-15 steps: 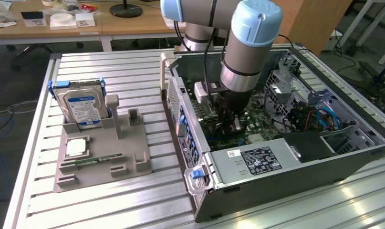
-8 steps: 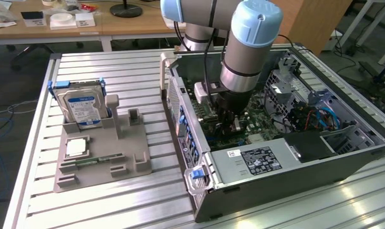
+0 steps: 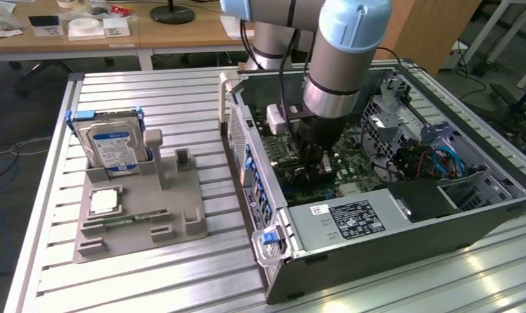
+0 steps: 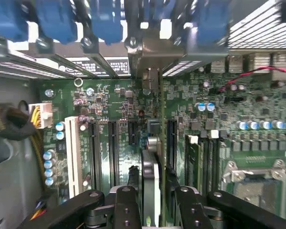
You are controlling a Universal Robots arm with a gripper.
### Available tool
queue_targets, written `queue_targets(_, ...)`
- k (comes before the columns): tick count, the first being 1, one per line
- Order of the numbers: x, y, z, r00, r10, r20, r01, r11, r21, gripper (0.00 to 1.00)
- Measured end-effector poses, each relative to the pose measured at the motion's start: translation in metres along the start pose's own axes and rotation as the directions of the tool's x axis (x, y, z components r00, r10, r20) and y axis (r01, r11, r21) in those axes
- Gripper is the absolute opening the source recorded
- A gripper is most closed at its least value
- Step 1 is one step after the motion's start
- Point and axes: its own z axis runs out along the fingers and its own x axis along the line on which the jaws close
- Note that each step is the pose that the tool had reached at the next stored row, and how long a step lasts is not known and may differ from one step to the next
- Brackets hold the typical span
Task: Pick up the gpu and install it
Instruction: 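Insert the gpu into the slot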
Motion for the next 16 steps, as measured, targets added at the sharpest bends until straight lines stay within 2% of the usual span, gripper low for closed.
queue_targets(8, -0.001, -0.0012, -0.0362, 1.0000, 0.000, 0.0000, 0.000, 1.0000, 0.0012, 0.35)
queue_targets(11, -0.001, -0.0012, -0.0372, 1.0000, 0.000, 0.0004, 0.000, 1.0000, 0.0014, 0.33)
queue_targets(12, -0.001, -0.0012, -0.0373, 1.0000, 0.000, 0.0002, 0.000, 1.0000, 0.0013, 0.27)
queue_targets(13, -0.001, -0.0012, -0.0373, 1.0000, 0.000, 0.0001, 0.000, 1.0000, 0.0013, 0.27)
queue_targets(15, -0.001, -0.0012, -0.0373, 1.0000, 0.000, 0.0001, 0.000, 1.0000, 0.0014, 0.15)
queue_targets(16, -0.001, -0.0012, -0.0373, 1.0000, 0.000, 0.0001, 0.000, 1.0000, 0.0014, 0.15)
